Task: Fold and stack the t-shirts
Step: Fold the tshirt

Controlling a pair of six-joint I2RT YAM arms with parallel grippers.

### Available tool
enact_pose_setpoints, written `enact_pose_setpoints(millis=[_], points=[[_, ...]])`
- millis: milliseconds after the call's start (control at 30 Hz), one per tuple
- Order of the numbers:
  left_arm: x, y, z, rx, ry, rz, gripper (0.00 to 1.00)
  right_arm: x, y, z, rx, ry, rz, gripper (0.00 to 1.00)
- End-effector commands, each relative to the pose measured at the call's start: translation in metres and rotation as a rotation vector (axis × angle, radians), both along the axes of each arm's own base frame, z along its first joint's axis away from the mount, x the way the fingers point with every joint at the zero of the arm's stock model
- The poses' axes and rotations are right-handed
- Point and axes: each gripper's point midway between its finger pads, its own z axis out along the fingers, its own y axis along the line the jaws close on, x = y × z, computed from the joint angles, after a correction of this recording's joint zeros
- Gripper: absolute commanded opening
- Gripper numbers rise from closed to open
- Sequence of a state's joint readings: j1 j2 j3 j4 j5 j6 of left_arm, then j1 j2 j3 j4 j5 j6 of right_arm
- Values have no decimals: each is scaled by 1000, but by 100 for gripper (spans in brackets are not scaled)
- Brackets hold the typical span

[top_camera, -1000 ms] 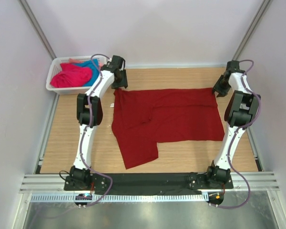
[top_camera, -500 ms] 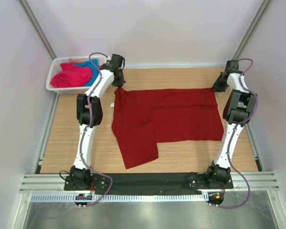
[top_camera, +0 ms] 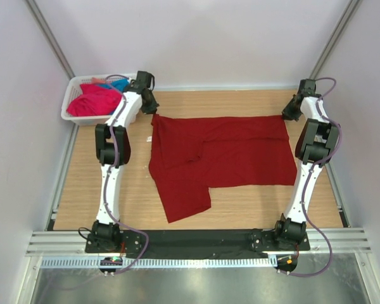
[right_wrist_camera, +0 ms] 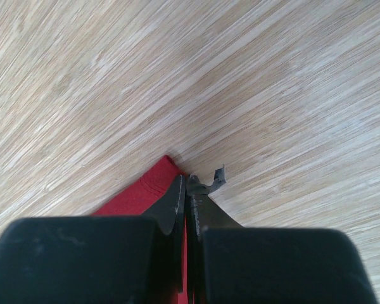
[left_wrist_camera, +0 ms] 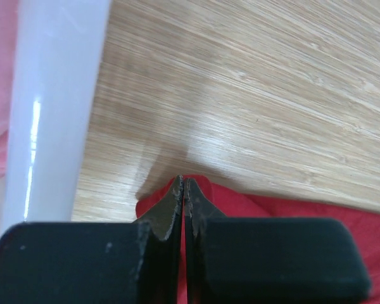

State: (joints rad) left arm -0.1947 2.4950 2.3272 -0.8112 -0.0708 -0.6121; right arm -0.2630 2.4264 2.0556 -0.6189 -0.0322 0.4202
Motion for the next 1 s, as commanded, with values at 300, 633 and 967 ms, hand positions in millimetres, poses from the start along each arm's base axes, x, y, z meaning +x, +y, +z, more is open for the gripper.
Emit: enact_pose_setpoints(millis=[300, 633, 967], points=[[5, -4, 80, 20, -144, -38, 33, -3, -11, 2, -36, 10, -41, 1], [-23, -31, 70, 339, -98, -248, 47, -11, -5, 9, -28, 9, -40, 1], [-13, -25, 24, 515, -40, -258, 48, -9, 0, 13, 5, -9, -29, 1]])
